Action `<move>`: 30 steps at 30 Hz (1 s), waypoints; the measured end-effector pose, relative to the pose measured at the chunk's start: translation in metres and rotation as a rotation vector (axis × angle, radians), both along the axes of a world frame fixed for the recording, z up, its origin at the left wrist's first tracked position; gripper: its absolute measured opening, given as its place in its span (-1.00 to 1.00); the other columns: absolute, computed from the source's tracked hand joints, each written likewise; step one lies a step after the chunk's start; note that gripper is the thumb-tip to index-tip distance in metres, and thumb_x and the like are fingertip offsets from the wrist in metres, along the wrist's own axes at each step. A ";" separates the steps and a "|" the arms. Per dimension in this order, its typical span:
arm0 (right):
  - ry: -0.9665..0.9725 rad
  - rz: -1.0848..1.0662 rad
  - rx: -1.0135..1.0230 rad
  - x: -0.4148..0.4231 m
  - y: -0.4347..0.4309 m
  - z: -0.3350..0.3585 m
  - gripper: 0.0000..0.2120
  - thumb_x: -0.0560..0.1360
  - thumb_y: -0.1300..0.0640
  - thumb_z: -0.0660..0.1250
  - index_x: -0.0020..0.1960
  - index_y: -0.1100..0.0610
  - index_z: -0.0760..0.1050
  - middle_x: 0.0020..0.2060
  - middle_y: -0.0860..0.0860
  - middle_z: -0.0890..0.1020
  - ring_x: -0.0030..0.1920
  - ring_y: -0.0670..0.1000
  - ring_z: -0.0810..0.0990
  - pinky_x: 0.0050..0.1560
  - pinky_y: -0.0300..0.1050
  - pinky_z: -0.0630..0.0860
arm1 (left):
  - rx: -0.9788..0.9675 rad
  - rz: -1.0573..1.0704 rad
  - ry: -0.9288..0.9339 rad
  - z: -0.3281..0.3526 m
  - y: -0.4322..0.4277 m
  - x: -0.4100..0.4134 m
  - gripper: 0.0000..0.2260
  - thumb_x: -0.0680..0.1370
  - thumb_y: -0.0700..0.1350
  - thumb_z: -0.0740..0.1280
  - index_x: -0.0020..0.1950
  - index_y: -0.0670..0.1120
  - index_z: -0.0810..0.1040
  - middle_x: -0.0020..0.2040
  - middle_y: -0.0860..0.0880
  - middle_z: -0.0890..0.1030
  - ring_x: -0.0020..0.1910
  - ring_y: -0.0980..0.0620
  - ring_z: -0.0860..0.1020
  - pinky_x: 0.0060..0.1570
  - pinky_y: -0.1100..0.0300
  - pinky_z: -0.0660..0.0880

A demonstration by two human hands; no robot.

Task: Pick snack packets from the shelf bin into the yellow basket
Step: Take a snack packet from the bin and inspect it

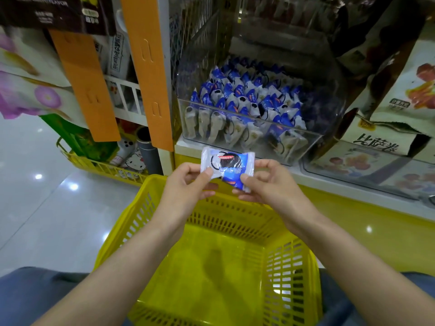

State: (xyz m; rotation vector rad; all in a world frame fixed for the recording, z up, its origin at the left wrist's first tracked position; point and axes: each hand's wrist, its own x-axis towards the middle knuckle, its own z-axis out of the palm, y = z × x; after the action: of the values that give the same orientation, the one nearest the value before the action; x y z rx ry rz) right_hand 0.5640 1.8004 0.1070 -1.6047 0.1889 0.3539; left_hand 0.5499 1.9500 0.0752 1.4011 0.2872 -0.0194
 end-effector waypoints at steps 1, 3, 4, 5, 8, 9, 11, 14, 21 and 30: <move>-0.004 0.083 -0.067 -0.002 0.000 0.000 -0.74 0.50 0.33 0.28 0.15 0.19 0.33 -0.09 0.24 0.61 -0.30 -0.01 0.62 -0.27 -0.23 0.58 | 0.003 0.006 -0.013 0.000 0.002 0.001 -0.90 0.55 -0.19 0.27 -0.02 -0.22 0.51 -0.07 -0.19 0.61 -0.23 0.06 0.62 -0.19 0.24 0.59; -0.008 0.218 -0.132 -0.005 0.001 0.000 -0.72 0.50 0.29 0.30 0.18 0.19 0.36 -0.05 0.19 0.63 -0.23 -0.01 0.61 -0.20 -0.21 0.59 | -0.005 0.007 -0.035 0.003 0.005 0.002 -0.89 0.57 -0.22 0.23 -0.12 -0.18 0.51 -0.12 -0.16 0.62 -0.20 0.03 0.61 -0.21 0.25 0.59; -0.010 0.261 -0.146 -0.006 0.001 0.000 -0.74 0.50 0.29 0.30 0.17 0.20 0.39 -0.09 0.16 0.63 -0.24 -0.04 0.61 -0.20 -0.23 0.59 | -0.028 0.009 -0.040 0.004 0.006 0.003 -0.85 0.58 -0.23 0.22 -0.17 -0.17 0.50 -0.17 -0.13 0.61 -0.21 0.03 0.60 -0.23 0.26 0.58; -0.017 0.294 -0.163 -0.006 0.000 -0.001 -0.77 0.50 0.29 0.30 0.14 0.21 0.40 -0.13 0.14 0.63 -0.28 -0.08 0.61 -0.22 -0.25 0.58 | -0.062 0.010 -0.043 0.005 0.007 0.004 -0.82 0.58 -0.24 0.22 -0.22 -0.15 0.48 -0.23 -0.09 0.61 -0.24 0.04 0.59 -0.25 0.26 0.57; -0.076 0.364 -0.318 -0.005 -0.002 -0.003 -0.82 0.48 0.30 0.34 0.04 0.18 0.42 -0.19 0.11 0.62 -0.31 -0.10 0.58 -0.19 -0.21 0.54 | -0.035 0.003 -0.086 0.007 0.006 0.004 -0.80 0.57 -0.24 0.22 -0.25 -0.13 0.47 -0.36 -0.01 0.57 -0.31 0.09 0.56 -0.21 0.18 0.57; -0.115 0.377 -0.390 -0.004 -0.003 -0.004 -0.78 0.45 0.28 0.37 0.06 0.16 0.43 -0.16 0.07 0.62 -0.23 -0.07 0.58 -0.11 -0.16 0.52 | 0.055 0.006 -0.117 0.007 0.006 0.004 -0.81 0.57 -0.23 0.23 -0.25 -0.12 0.47 -0.35 -0.03 0.55 -0.29 0.06 0.54 -0.18 0.11 0.55; -0.189 0.387 -0.459 -0.003 -0.003 -0.006 -0.62 0.40 0.24 0.43 0.18 0.14 0.43 0.00 0.00 0.60 -0.01 -0.08 0.57 0.06 -0.15 0.50 | 0.260 0.000 -0.200 0.006 0.007 0.006 -0.81 0.56 -0.23 0.26 -0.25 -0.09 0.47 -0.33 -0.05 0.53 -0.27 0.03 0.50 -0.17 0.02 0.52; -0.279 0.379 -0.334 -0.005 0.002 -0.007 -0.68 0.41 0.20 0.43 0.13 0.04 0.47 -0.02 -0.08 0.62 0.00 -0.20 0.58 0.08 -0.26 0.51 | 0.419 -0.027 -0.306 0.009 0.010 0.006 -0.80 0.54 -0.24 0.29 -0.28 -0.05 0.49 -0.35 0.06 0.53 -0.33 0.19 0.48 -0.27 0.25 0.45; -0.420 0.192 -0.351 -0.004 0.001 -0.009 -0.95 0.46 0.18 0.37 -0.18 0.09 0.57 -0.23 0.07 0.67 -0.18 0.05 0.61 -0.03 0.13 0.53 | 0.557 -0.203 -0.346 0.007 0.004 -0.003 -0.87 0.54 -0.13 0.30 -0.22 -0.06 0.52 -0.36 0.09 0.52 -0.36 0.25 0.44 -0.36 0.36 0.34; -0.888 0.166 -0.826 -0.010 -0.004 -0.003 -0.90 0.51 0.05 0.31 -0.09 0.08 0.54 -0.24 -0.14 0.50 -0.26 -0.13 0.45 -0.24 -0.12 0.47 | 0.478 -0.155 -0.305 0.005 0.001 0.001 -0.90 0.55 -0.15 0.29 -0.16 0.01 0.50 -0.18 0.02 0.59 -0.13 0.03 0.56 -0.13 0.10 0.48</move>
State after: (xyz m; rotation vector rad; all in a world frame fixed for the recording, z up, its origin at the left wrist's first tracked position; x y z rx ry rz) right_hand 0.5538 1.7960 0.1045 -2.4394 -0.5519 -0.3948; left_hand 0.5512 1.9509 0.0801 1.8717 -0.0802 0.1436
